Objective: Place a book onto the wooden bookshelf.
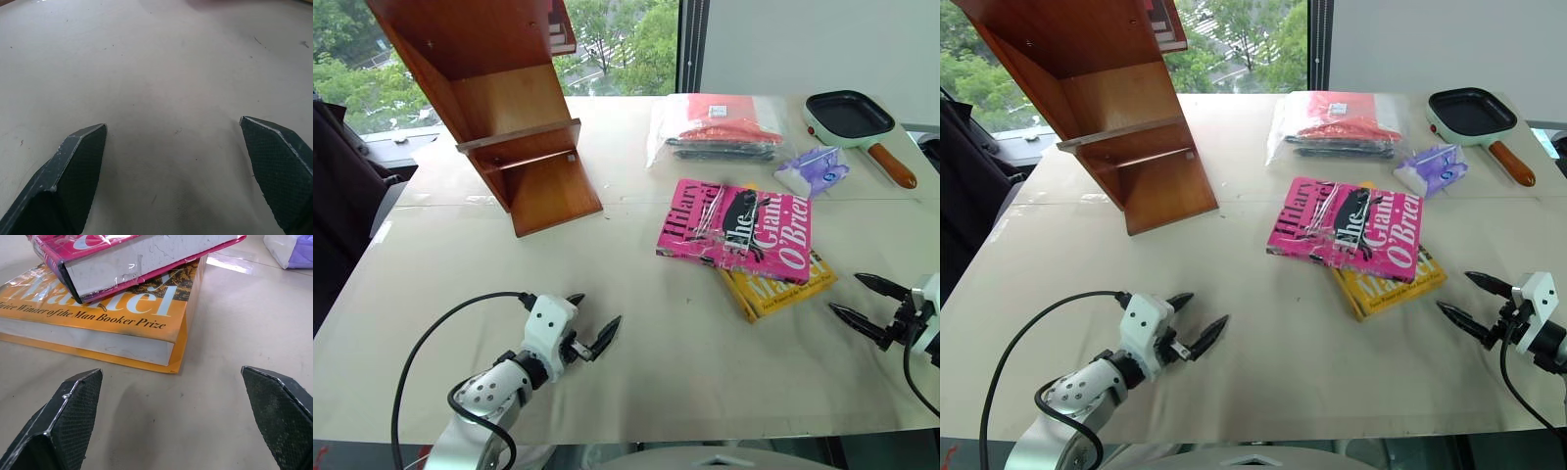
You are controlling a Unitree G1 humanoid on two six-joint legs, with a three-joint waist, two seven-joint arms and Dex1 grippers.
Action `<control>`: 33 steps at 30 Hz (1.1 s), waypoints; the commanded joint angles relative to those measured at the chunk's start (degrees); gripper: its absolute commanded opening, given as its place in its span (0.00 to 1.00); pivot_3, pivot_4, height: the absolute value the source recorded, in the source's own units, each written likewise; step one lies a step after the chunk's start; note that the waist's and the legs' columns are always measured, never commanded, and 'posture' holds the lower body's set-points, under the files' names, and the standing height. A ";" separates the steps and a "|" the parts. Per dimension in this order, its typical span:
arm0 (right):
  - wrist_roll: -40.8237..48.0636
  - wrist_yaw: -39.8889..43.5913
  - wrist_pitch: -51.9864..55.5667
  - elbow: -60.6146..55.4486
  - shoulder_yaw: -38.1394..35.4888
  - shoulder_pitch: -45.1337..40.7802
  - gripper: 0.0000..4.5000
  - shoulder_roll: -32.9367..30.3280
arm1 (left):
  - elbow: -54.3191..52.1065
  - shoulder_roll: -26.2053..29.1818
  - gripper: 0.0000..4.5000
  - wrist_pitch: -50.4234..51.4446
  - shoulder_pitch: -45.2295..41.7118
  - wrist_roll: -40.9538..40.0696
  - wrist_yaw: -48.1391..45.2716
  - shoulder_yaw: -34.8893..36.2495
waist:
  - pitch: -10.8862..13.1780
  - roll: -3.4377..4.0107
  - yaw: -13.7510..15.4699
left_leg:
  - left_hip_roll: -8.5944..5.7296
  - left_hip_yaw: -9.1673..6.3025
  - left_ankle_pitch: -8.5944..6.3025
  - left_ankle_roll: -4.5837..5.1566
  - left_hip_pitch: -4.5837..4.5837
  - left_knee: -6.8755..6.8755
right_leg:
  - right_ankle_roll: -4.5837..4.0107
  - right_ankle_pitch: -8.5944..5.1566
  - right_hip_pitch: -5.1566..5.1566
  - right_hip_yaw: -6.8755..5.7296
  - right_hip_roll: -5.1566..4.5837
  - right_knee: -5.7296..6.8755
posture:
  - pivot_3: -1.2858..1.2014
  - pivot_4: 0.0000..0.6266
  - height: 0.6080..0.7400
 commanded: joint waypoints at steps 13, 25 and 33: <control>-2.23 -2.16 2.51 -1.57 -0.59 -1.26 1.00 -1.48 | -0.09 0.03 1.00 -1.05 -1.59 -0.42 -0.49 0.13 | 0.04 -0.06 0.00 | -0.01 0.00 0.00 0.00 -0.02 -0.01 | -0.14 0.09 -0.01 0.00 0.00 0.00 | 0.52 0.24 0.93; -3.26 -7.89 6.74 -2.50 -1.20 -9.96 1.00 -3.73 | -3.49 5.56 1.00 0.16 -6.52 -4.52 -5.04 5.67 | 0.13 -0.14 -0.23 | -0.01 0.03 0.00 0.00 0.02 0.00 | -0.11 0.08 -0.01 0.02 0.03 0.02 | 0.52 0.24 0.93; -10.25 -19.50 17.61 -3.26 6.60 -29.35 1.00 -3.30 | -8.04 15.59 1.00 7.40 -17.16 -20.92 -13.43 14.86 | 0.20 -0.24 -0.20 | 0.02 -0.02 0.02 -0.01 -0.04 0.02 | -0.21 0.14 -0.05 -0.01 0.12 0.07 | 0.52 0.24 0.93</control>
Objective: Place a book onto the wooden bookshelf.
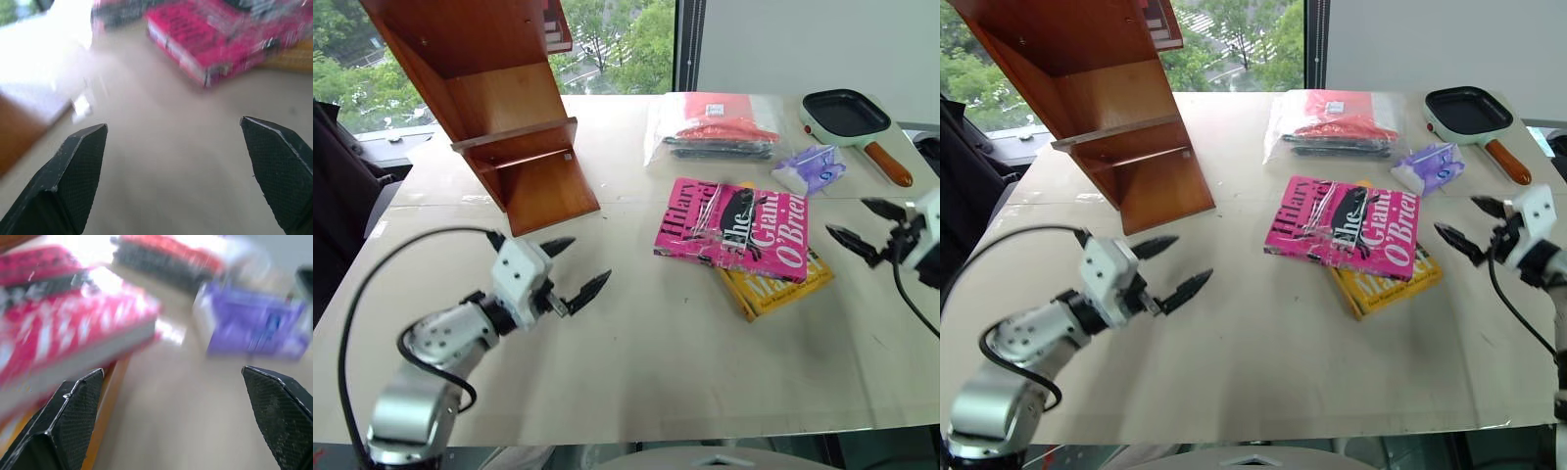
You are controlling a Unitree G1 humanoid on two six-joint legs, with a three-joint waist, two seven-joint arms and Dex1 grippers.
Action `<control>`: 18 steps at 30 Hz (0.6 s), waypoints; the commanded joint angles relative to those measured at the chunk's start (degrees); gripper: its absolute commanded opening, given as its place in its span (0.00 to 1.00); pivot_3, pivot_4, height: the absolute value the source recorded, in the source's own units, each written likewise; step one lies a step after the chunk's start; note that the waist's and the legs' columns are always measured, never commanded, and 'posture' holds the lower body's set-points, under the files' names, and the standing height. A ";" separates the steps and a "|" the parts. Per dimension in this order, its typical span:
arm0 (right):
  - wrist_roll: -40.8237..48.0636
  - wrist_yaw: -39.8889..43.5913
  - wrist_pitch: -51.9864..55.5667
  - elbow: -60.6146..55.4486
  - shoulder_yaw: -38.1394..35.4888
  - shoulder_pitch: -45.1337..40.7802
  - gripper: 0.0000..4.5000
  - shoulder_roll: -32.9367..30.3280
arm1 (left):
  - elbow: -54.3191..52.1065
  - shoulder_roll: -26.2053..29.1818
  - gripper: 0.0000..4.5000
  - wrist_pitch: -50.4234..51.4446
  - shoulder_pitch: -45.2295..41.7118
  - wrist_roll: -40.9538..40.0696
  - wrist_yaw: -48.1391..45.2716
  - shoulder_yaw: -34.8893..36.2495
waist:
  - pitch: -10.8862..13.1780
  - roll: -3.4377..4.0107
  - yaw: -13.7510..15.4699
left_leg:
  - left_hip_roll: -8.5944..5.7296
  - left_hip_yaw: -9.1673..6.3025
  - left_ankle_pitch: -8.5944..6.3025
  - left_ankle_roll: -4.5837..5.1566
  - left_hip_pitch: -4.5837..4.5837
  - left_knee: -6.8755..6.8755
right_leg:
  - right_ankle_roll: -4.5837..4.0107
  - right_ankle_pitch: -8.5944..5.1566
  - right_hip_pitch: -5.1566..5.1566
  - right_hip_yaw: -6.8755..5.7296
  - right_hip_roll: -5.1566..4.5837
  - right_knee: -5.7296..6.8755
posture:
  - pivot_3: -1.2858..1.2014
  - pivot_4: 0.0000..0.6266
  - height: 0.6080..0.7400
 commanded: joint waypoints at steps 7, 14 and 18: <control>-13.18 -5.95 0.93 12.91 12.92 -23.81 0.87 2.16 | -6.22 10.15 1.00 10.43 -2.37 -16.93 -6.95 7.16 | 0.07 -0.05 -0.06 | -0.06 0.02 -0.01 0.00 -0.15 -0.20 | 0.04 -0.01 -0.21 0.01 -0.05 -0.13 | 0.52 0.24 0.93; -23.80 -5.97 -11.38 36.12 21.25 -38.96 0.23 5.08 | -8.86 11.80 1.00 13.19 -3.13 -21.00 -5.26 9.36 | 0.17 -0.11 -0.07 | -0.13 -0.03 0.00 -0.02 -0.27 -0.24 | 0.03 -0.02 -0.29 -0.03 -0.09 -0.13 | 0.52 0.24 0.93; -27.37 -4.56 -14.71 47.20 23.63 -45.49 0.01 6.64 | -10.40 12.62 1.00 14.13 -2.03 -22.24 -4.53 11.56 | 0.23 -0.11 -0.25 | -0.15 -0.02 0.02 -0.06 -0.30 -0.25 | 0.02 -0.01 -0.34 -0.02 -0.14 -0.14 | 0.52 0.24 0.93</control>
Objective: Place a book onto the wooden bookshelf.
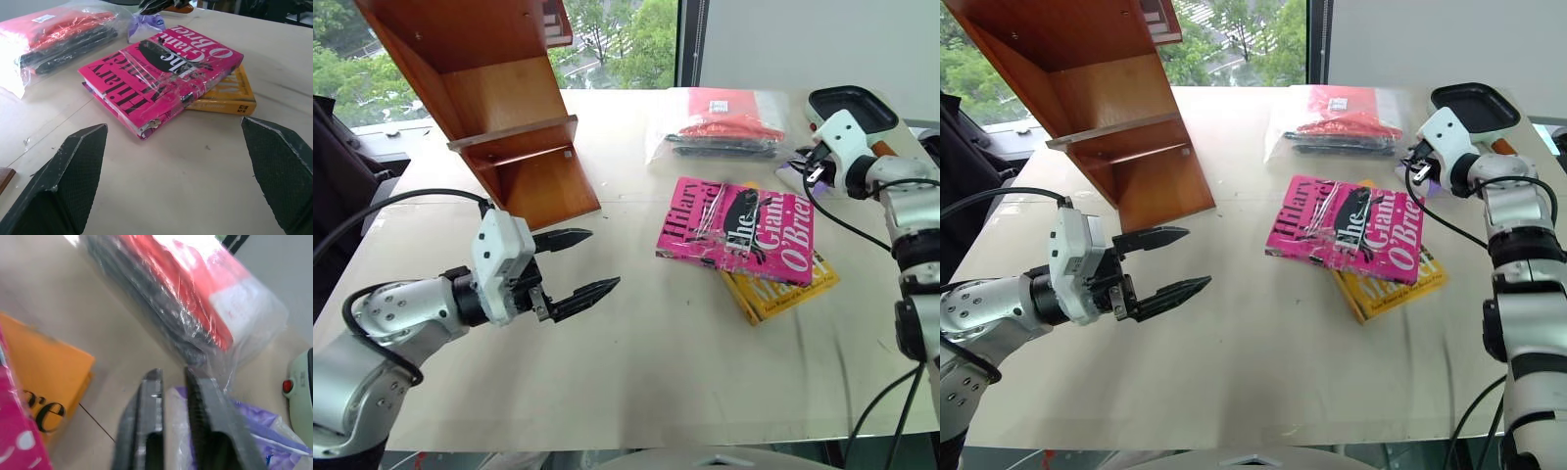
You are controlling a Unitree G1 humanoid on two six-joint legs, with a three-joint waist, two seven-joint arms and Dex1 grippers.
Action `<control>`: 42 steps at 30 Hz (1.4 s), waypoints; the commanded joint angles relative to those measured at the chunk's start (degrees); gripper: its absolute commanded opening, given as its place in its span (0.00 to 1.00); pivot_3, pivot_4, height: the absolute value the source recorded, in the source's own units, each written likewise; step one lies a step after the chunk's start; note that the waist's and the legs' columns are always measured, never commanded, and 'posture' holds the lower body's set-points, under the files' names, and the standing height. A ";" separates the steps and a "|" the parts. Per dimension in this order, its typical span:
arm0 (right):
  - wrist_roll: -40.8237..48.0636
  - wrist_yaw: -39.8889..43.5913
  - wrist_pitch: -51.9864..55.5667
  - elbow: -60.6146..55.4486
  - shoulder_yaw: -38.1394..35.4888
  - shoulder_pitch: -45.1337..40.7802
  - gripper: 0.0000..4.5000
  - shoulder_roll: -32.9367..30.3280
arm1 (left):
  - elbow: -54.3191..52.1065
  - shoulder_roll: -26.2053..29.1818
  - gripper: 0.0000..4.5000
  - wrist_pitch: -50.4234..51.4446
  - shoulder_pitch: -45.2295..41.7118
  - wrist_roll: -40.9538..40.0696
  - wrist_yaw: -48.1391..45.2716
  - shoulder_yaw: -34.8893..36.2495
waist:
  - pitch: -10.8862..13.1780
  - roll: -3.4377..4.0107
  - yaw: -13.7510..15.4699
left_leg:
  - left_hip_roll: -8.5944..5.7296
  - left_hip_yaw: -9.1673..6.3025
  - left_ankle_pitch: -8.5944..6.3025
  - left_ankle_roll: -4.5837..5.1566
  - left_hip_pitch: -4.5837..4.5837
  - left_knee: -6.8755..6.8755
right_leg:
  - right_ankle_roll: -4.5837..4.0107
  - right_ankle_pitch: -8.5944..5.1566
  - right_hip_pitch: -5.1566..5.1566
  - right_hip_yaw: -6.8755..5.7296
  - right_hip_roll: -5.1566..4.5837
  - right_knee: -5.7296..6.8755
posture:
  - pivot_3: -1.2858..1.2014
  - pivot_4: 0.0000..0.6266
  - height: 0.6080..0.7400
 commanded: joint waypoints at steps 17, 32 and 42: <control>-7.87 27.53 1.34 6.79 5.77 -6.68 0.01 -5.33 | -1.47 1.26 1.00 -0.02 0.15 -1.01 0.27 1.30 | 0.08 0.13 0.02 | -0.03 -0.04 0.01 -0.03 0.01 -0.02 | -0.01 0.01 0.00 -0.06 -0.06 0.05 | 0.52 0.24 0.93; 0.43 37.38 19.84 -27.23 2.62 13.26 0.01 -11.86 | 1.70 1.72 1.00 -0.61 -1.40 0.33 -3.19 -1.53 | 0.09 0.14 0.21 | -0.04 -0.04 0.01 -0.01 0.06 0.01 | 0.06 0.04 0.01 -0.09 -0.04 0.13 | 0.52 0.24 0.93; 5.56 36.53 28.21 -40.39 1.22 20.74 0.01 -15.62 | 2.99 1.24 1.00 -0.68 -2.96 1.20 -4.14 -4.14 | 0.09 0.13 0.27 | -0.07 -0.05 0.00 0.00 0.06 0.03 | 0.07 0.05 0.02 -0.10 -0.03 0.13 | 0.52 0.24 0.93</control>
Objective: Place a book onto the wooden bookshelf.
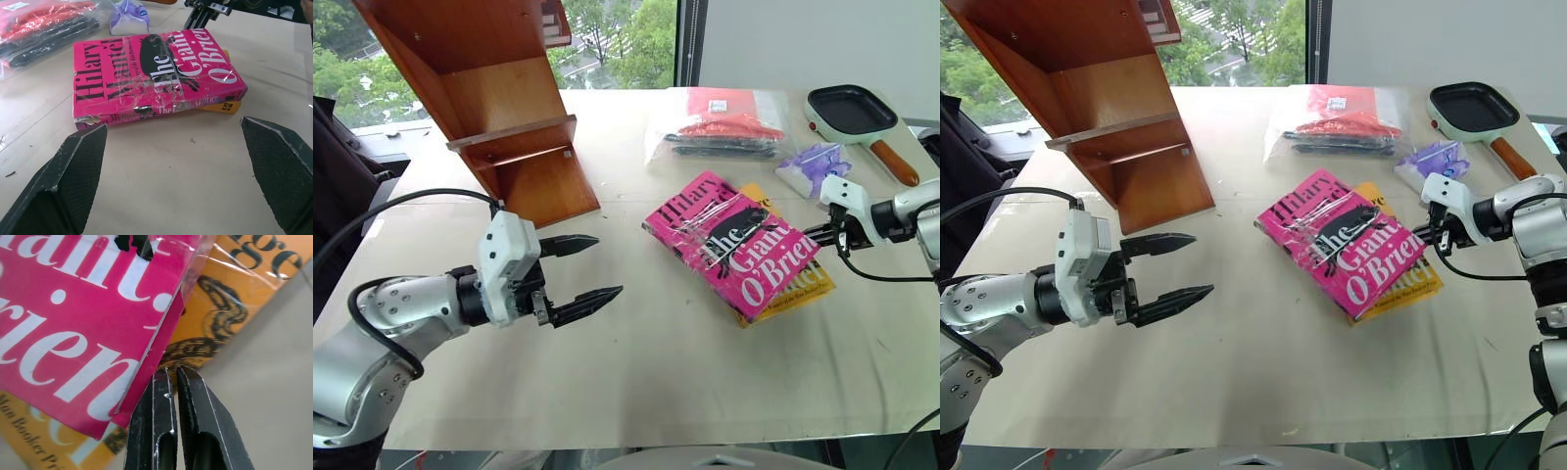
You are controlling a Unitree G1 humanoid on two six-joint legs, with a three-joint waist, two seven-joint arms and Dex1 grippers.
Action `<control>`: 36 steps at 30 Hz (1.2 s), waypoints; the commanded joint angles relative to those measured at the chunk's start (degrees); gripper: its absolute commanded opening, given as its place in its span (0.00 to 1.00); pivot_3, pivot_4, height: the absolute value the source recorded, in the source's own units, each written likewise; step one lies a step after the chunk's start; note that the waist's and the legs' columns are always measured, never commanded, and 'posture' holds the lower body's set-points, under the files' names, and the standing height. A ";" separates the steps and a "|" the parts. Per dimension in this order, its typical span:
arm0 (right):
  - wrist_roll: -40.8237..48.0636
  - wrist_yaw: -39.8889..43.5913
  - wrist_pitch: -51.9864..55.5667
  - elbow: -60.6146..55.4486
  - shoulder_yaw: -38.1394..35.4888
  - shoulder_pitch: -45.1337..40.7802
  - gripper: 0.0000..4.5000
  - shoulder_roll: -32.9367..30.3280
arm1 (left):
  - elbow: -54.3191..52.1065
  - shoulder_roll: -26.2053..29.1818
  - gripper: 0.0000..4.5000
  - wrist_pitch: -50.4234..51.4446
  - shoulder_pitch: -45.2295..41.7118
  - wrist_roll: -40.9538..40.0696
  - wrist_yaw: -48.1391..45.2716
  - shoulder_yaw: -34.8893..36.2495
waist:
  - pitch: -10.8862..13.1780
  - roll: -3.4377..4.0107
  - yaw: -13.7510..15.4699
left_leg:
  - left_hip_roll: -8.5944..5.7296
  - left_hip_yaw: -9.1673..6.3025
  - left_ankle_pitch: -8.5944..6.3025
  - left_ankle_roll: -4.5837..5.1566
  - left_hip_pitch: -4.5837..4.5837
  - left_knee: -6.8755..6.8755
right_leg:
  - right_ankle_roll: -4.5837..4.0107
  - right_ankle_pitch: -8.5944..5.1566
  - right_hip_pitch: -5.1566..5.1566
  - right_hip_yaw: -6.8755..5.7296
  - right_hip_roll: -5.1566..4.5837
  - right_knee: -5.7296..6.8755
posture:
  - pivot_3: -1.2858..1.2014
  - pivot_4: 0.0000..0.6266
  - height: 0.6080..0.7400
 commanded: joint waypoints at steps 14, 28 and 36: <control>8.73 -6.89 7.20 -11.83 -11.09 7.99 0.01 -6.07 | 4.13 -17.38 1.00 4.09 -1.69 -3.11 14.69 -10.82 | 0.00 -0.02 0.34 | -0.03 -0.04 0.00 0.01 -0.01 0.11 | 0.12 0.07 0.08 0.00 -0.03 0.01 | 0.52 0.24 0.93; 34.94 -19.98 25.63 -53.63 -50.54 48.51 0.60 5.78 | 21.83 -37.78 1.00 23.15 -7.78 -15.53 34.81 -16.89 | -0.20 -0.01 1.61 | -0.08 -0.44 -0.01 0.04 0.26 0.36 | -0.03 -0.04 0.58 -0.22 0.23 0.09 | 0.52 0.24 0.93; 43.48 -25.82 24.80 -67.54 -60.09 65.49 0.98 14.77 | 38.07 -50.75 1.00 25.89 -19.23 -19.31 44.42 -13.48 | -0.59 -0.38 1.49 | -0.25 -0.28 -0.01 0.05 0.27 0.90 | 0.32 -0.08 0.71 0.17 0.24 0.13 | 0.52 0.24 0.93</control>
